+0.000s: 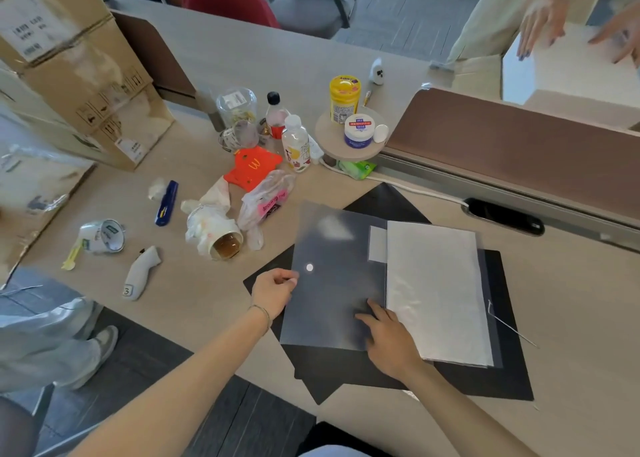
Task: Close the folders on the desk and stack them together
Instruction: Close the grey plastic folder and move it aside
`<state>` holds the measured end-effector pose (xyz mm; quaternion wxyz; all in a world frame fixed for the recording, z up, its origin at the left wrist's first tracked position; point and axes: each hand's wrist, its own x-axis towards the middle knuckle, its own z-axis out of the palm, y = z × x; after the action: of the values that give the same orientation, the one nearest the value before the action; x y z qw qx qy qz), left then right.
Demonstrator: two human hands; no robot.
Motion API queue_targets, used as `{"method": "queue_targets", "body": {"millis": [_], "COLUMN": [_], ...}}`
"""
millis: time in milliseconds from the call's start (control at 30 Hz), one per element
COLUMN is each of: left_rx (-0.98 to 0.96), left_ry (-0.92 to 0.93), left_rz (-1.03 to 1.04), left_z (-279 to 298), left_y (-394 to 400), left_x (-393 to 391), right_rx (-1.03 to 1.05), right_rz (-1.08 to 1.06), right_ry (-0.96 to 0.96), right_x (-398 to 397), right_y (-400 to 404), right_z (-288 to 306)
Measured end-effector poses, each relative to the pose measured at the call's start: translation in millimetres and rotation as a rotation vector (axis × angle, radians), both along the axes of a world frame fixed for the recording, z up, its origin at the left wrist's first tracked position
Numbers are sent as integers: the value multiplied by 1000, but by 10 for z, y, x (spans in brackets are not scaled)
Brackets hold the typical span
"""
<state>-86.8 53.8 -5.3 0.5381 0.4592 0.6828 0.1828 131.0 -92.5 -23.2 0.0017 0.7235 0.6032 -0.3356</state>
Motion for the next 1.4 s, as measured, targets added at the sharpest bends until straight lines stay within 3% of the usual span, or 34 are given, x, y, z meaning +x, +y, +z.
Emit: {"method": "queue_targets", "body": {"millis": [167, 333, 533, 700, 867, 1000, 1167, 1267, 1400], "left_rx": [263, 403, 463, 384, 242, 120, 1, -22, -65], "left_ry": [46, 46, -57, -166, -126, 24, 119, 127, 111], "left_rz": [-136, -275, -310, -320, -304, -221, -174, -139, -59], "left_z": [375, 720, 1099, 1125, 803, 370, 91, 46, -13], "left_y": [-168, -396, -810, -1036, -1144, -1154, -1066, -1020, -920], "left_x": [0, 117, 614, 1041, 1377, 1577, 1844, 1973, 2066], "right_rx": [130, 289, 548, 693, 649, 629, 456, 326, 176], "right_rz": [-29, 25, 127, 189, 31, -162, -471, -685, -902], "right_ry": [47, 101, 145, -18, 10, 77, 325, 579, 684], "right_x": [5, -27, 147, 560, 1072, 1456, 1880, 2056, 2183], "right_y": [47, 185, 262, 132, -76, -264, -470, -532, -541], "right_z": [317, 771, 1290, 1405, 1418, 1402, 1180, 984, 732]}}
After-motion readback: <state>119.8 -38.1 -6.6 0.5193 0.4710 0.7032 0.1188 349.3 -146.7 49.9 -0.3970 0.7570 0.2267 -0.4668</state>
